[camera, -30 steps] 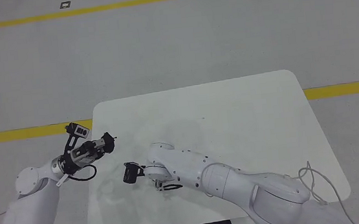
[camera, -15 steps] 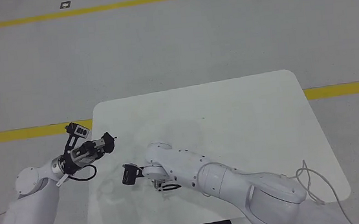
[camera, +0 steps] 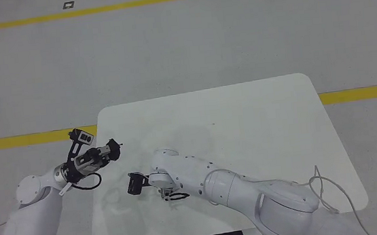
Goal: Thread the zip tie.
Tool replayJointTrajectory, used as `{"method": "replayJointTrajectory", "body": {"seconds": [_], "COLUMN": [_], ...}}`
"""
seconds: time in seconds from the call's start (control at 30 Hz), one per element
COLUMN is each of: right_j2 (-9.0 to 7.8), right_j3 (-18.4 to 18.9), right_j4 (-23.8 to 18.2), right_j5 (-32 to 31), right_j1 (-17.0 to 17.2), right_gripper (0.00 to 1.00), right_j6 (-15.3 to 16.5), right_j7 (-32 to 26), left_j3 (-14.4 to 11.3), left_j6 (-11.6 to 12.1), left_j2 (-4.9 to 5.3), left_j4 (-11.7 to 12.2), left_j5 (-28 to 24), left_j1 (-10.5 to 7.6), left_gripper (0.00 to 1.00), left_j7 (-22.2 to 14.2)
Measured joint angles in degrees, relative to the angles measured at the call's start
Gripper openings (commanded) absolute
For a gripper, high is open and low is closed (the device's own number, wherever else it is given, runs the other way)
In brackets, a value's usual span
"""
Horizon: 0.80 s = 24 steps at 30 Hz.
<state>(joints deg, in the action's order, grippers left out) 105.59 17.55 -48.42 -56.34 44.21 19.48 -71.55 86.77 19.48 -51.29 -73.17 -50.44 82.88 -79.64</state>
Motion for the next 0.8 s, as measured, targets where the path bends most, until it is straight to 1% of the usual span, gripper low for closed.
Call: {"method": "replayJointTrajectory", "body": {"seconds": [0.3,0.5,0.8], "right_j2": [0.78,1.26,2.13], "right_j3": [-0.85,-1.11,-1.6], "right_j4": [1.6,2.45,3.32], "right_j5": [-0.12,-0.41,-2.02], "right_j1": [-0.44,-0.6,-0.56], "right_gripper": [0.3,0.3,0.31], "right_j6": [0.0,0.0,-0.88], "right_j7": [0.14,0.16,0.06], "left_j3": [0.0,0.0,0.0], "left_j6": [0.0,0.0,0.0], "left_j2": [0.0,0.0,0.0], "left_j4": [0.0,0.0,0.0], "left_j5": [0.0,0.0,0.0], "left_j1": [0.0,0.0,0.0], "left_gripper": [0.0,0.0,0.0], "left_j7": [0.0,0.0,0.0]}}
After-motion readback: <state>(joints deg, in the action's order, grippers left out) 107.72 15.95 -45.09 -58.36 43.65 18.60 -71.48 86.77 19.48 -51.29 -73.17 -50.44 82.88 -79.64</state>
